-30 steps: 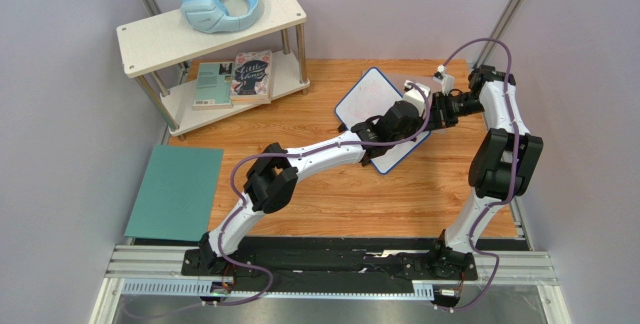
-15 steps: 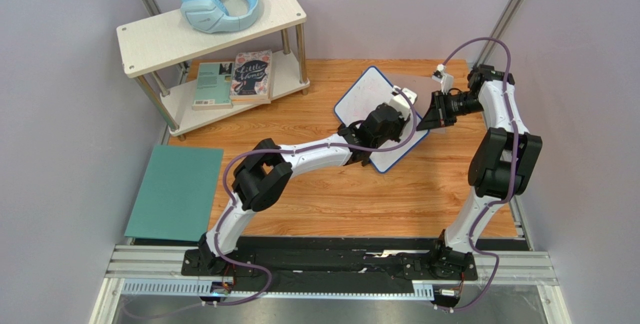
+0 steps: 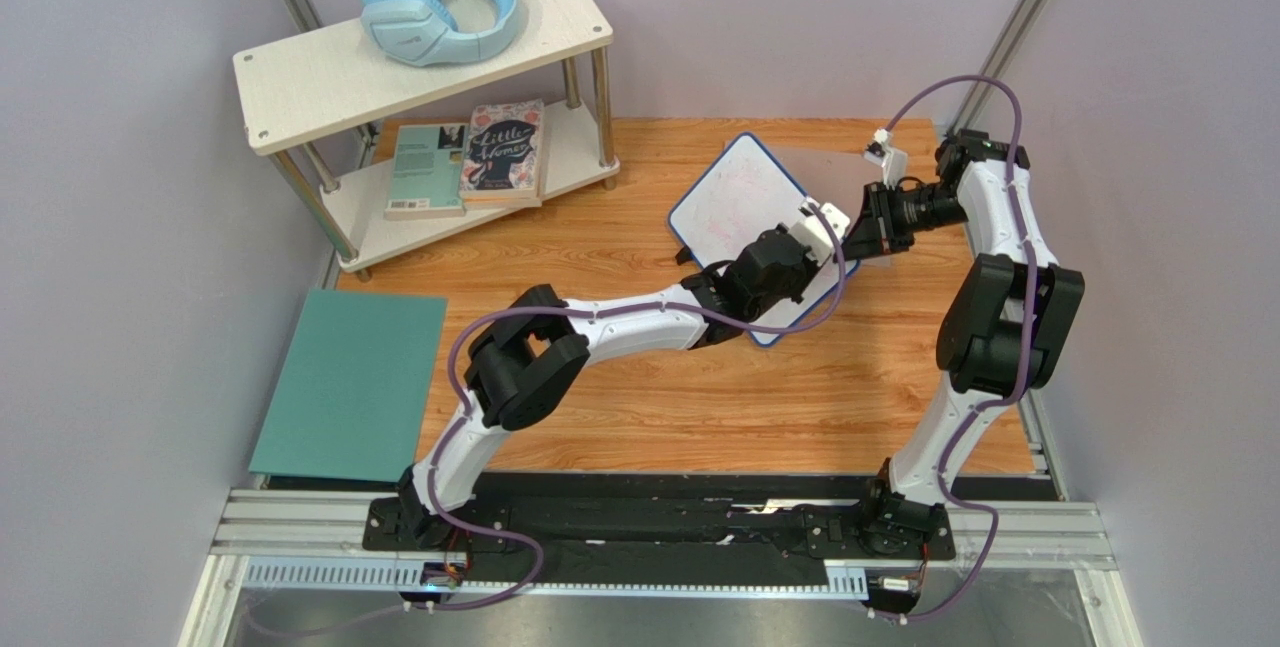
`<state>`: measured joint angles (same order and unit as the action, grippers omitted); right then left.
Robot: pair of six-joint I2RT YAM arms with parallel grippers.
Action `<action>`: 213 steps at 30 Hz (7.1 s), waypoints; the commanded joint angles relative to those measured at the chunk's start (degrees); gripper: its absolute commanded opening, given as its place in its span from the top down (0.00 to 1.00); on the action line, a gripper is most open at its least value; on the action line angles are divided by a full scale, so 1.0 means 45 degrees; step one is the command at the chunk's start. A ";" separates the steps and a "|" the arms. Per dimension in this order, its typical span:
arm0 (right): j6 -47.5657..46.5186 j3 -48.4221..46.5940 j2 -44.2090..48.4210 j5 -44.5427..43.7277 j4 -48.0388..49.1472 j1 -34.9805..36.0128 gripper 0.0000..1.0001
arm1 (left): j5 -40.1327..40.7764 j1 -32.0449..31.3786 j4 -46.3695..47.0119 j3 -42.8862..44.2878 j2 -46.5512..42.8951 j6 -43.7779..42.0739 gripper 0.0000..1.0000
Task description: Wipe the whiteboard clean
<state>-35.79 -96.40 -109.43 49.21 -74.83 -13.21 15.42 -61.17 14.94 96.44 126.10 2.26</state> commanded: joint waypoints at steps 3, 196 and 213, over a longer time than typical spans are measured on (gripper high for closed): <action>-0.0972 -0.0706 -0.0019 0.0236 0.0242 0.0475 1.00 | -0.2216 -0.1192 -0.1583 -0.0904 0.0630 -0.0072 1.00; -0.2164 -0.1390 -0.0995 -0.0253 -0.1126 0.0475 1.00 | -0.2588 0.1309 -0.3609 -0.2233 -0.0718 1.6293 1.00; -0.2203 -0.1429 -0.1015 -0.0311 -0.1125 0.0475 1.00 | 0.0244 0.1794 -0.5040 -0.3366 -0.1753 1.6901 1.00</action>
<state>-39.55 -101.01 -114.04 51.77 -79.02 -12.40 13.39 -55.29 -2.22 82.78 117.86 80.55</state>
